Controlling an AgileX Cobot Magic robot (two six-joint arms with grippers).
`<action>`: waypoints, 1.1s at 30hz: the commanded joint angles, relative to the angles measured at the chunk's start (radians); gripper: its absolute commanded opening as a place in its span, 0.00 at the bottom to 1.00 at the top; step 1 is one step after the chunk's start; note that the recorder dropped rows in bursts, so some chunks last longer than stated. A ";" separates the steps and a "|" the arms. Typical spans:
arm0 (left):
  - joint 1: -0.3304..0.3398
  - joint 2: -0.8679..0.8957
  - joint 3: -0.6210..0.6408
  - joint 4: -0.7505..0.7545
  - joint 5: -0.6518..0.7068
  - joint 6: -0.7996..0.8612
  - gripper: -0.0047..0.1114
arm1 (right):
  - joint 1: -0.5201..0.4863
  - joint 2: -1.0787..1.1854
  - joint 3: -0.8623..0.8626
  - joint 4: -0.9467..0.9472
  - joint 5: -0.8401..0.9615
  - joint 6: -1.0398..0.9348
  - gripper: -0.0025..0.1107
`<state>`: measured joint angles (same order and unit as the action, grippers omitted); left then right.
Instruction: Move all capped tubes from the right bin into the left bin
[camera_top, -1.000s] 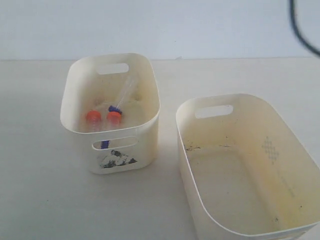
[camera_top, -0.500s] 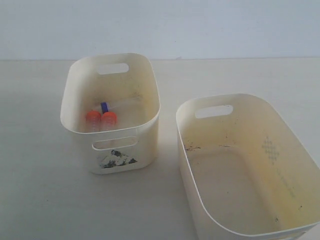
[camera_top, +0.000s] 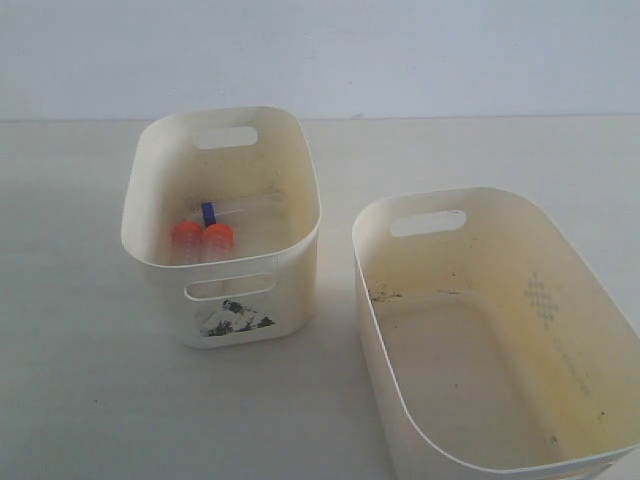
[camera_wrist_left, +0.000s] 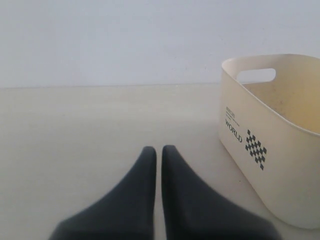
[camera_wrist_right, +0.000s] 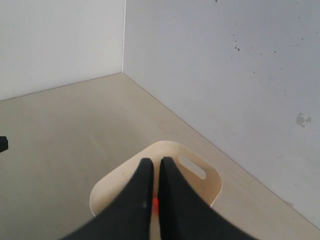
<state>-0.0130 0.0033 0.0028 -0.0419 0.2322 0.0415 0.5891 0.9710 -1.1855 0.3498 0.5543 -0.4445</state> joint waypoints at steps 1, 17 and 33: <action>0.002 -0.003 -0.003 0.002 -0.008 -0.007 0.08 | -0.001 -0.070 0.029 -0.080 0.009 -0.004 0.06; 0.002 -0.003 -0.003 0.002 -0.008 -0.007 0.08 | -0.423 -0.929 0.861 -0.093 -0.261 0.111 0.06; 0.002 -0.003 -0.003 0.002 -0.001 -0.007 0.08 | -0.474 -0.971 1.186 -0.178 -0.218 0.148 0.06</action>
<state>-0.0130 0.0033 0.0028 -0.0419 0.2321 0.0415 0.1205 0.0043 -0.0037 0.1998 0.3101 -0.3319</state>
